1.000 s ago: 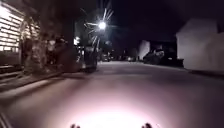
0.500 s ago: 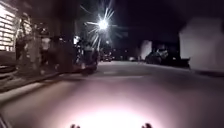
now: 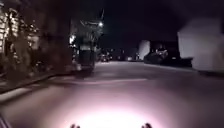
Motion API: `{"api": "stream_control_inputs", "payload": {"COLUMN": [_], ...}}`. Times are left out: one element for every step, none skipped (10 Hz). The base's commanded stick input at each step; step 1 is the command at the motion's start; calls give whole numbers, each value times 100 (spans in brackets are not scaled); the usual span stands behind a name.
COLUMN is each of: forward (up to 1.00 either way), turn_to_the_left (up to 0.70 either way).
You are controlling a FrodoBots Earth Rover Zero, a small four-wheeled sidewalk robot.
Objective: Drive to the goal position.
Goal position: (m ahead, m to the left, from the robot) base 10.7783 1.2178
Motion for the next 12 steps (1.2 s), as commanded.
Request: {"api": "stream_control_inputs", "payload": {"forward": [85, 85, 85, 85, 85, 85, 85, 85, 85, 85, 85, 85], "turn_to_the_left": [0, 0, 0, 0, 0, 0, 0, 0, 0, 0, 0, 0]}}
